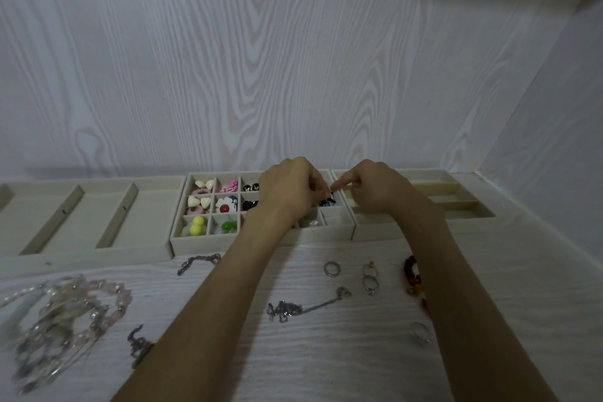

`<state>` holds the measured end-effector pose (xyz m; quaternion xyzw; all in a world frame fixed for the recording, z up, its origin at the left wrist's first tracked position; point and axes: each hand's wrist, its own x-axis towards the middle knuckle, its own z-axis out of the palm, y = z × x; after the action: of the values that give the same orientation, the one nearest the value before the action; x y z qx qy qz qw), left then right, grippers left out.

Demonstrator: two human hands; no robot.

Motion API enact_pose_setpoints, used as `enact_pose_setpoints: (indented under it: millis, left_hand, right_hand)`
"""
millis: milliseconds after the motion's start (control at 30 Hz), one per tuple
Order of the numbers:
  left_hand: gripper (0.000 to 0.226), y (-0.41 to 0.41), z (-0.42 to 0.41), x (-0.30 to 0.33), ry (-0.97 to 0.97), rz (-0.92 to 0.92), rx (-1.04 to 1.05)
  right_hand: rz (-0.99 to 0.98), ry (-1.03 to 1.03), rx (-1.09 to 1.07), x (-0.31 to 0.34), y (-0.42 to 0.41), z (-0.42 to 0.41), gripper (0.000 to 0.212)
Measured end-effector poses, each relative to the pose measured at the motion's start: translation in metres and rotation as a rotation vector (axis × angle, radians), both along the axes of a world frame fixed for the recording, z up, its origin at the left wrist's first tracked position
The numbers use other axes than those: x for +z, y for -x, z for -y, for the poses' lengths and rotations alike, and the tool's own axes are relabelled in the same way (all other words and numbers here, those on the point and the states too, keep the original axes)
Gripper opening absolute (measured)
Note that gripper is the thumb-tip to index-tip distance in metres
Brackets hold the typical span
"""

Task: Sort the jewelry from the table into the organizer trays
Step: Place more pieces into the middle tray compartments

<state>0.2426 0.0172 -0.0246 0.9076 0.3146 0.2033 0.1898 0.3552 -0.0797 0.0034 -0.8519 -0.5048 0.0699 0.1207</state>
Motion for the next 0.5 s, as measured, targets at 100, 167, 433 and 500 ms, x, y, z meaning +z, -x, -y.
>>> enact_pose_setpoints:
  millis: [100,167,433,500]
  left_hand:
    - [0.016,-0.001,-0.002,-0.002,-0.019,-0.094,-0.07]
    - [0.018,0.001,-0.004,0.0,-0.035,-0.125,-0.109]
    - [0.043,0.008,-0.01,0.015,-0.032,-0.315,-0.167]
    - [0.039,0.008,-0.006,0.015,-0.043,-0.371,-0.202]
  right_hand:
    - [0.009,-0.013,-0.005,-0.003,0.001,0.0,0.043]
    - [0.031,-0.02,-0.003,-0.003,0.001,0.0,0.042]
    - [0.116,0.043,0.049,-0.005,0.005,-0.001,0.042]
    - [0.127,0.058,0.044,-0.004,0.007,-0.002,0.042]
